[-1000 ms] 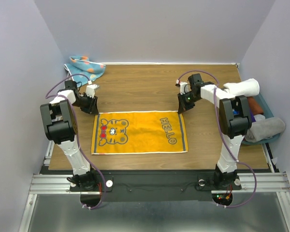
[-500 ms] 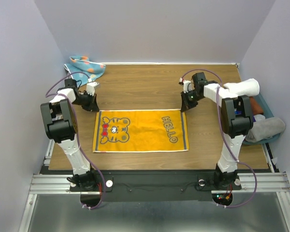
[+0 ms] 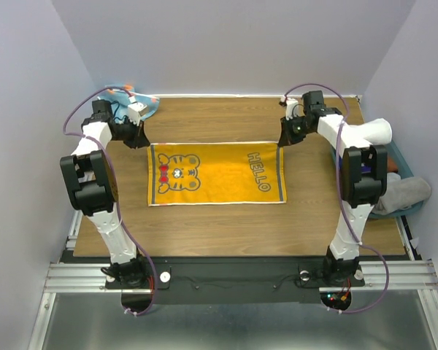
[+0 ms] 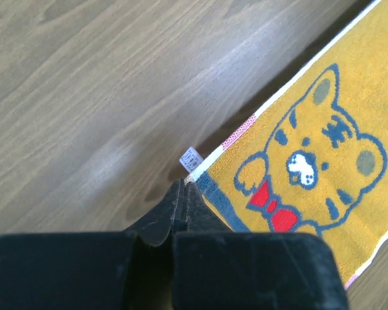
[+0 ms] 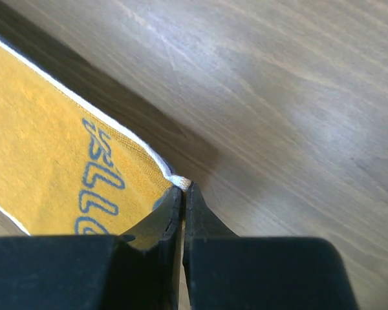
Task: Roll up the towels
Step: Fold the towel
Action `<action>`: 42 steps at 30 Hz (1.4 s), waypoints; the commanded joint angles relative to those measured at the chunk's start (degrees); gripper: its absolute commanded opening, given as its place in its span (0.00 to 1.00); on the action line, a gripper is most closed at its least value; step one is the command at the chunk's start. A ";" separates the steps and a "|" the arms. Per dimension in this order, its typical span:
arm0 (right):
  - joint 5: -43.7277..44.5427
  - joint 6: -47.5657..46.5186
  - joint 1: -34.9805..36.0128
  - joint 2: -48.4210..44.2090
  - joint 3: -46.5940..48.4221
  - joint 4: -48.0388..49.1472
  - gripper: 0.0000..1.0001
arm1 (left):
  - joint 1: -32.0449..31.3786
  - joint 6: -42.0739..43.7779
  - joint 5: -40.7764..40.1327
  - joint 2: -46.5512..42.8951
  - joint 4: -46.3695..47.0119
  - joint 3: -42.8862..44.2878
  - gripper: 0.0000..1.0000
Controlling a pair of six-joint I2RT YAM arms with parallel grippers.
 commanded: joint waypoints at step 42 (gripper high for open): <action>-3.29 -27.56 5.70 -23.57 -32.84 -7.20 0.40 | -0.96 33.39 -8.35 -24.22 -10.27 -32.65 0.45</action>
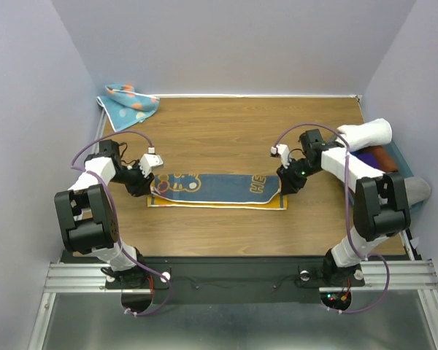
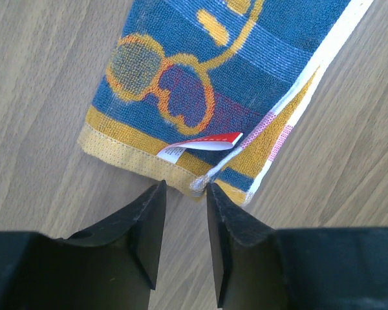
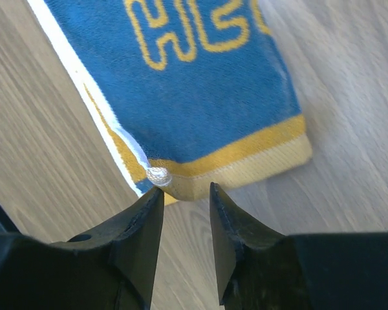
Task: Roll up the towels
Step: Fold the towel
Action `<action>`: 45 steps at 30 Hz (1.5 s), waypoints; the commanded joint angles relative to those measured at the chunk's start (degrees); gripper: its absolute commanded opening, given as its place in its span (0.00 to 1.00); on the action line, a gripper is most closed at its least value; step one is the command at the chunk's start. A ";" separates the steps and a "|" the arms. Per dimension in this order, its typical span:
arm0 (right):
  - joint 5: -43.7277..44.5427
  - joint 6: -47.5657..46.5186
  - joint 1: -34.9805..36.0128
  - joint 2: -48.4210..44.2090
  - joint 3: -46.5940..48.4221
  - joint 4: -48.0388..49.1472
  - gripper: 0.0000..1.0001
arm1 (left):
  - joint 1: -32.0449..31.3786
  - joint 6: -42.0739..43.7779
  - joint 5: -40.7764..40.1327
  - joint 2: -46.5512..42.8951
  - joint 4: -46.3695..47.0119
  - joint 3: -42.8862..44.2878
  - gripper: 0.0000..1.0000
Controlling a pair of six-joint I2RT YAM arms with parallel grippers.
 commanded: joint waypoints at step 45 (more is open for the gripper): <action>26.09 0.09 19.28 -6.28 -8.06 8.35 0.41 | -1.66 10.42 -4.22 -5.47 -7.02 2.00 0.56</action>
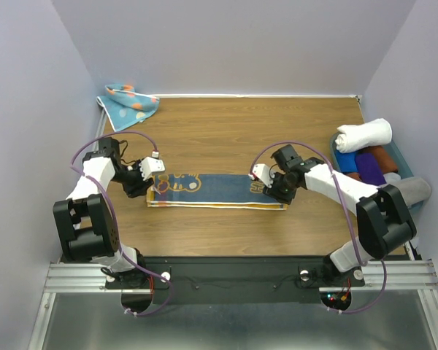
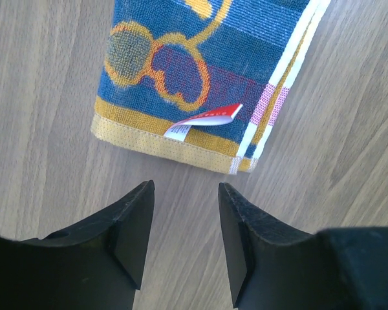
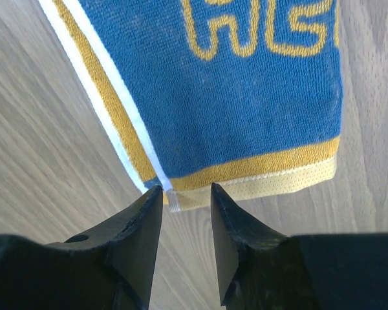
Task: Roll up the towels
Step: Fold the towel
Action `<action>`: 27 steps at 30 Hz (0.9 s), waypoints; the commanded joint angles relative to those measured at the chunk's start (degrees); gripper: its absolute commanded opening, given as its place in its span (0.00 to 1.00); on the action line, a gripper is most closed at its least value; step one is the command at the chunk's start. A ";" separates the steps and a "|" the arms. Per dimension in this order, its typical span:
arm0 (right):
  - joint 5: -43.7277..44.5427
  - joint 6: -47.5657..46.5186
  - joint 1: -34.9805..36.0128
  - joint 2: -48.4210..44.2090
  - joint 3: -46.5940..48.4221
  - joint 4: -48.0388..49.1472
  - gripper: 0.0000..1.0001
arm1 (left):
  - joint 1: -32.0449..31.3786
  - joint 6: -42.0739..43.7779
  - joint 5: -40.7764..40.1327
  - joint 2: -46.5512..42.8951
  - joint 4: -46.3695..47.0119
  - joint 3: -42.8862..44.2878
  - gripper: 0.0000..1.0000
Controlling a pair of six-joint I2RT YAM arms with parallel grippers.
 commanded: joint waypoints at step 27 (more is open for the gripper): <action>2.11 0.53 1.96 4.93 -0.93 3.87 0.01 | -8.63 3.59 -4.47 3.53 3.56 -6.21 0.51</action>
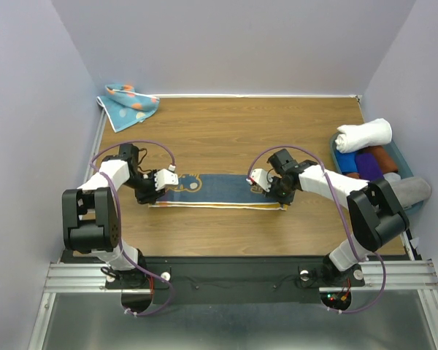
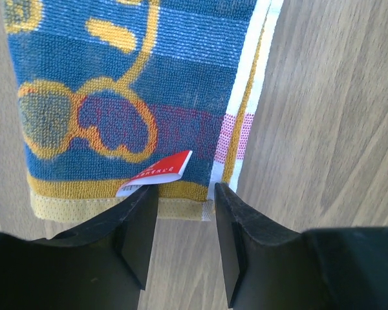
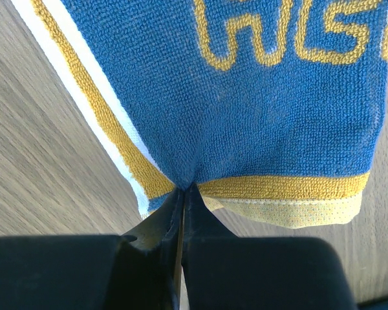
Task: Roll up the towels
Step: Fold the towel
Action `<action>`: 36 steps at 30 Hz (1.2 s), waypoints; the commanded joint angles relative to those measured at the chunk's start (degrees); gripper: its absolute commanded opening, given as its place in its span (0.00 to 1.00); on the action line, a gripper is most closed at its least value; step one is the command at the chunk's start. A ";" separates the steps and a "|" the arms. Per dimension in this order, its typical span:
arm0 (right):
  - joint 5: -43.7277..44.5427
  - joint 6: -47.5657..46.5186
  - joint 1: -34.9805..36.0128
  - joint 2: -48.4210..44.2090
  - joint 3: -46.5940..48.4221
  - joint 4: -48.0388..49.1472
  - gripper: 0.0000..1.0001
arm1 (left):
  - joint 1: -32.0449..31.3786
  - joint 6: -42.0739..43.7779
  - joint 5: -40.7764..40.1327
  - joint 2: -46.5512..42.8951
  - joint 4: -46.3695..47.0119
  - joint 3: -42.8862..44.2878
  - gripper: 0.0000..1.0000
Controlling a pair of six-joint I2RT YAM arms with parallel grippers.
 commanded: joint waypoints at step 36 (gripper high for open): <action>-0.03 0.69 0.38 -2.41 1.94 0.09 0.01 | -0.24 1.93 -0.80 -1.41 -3.23 2.33 0.10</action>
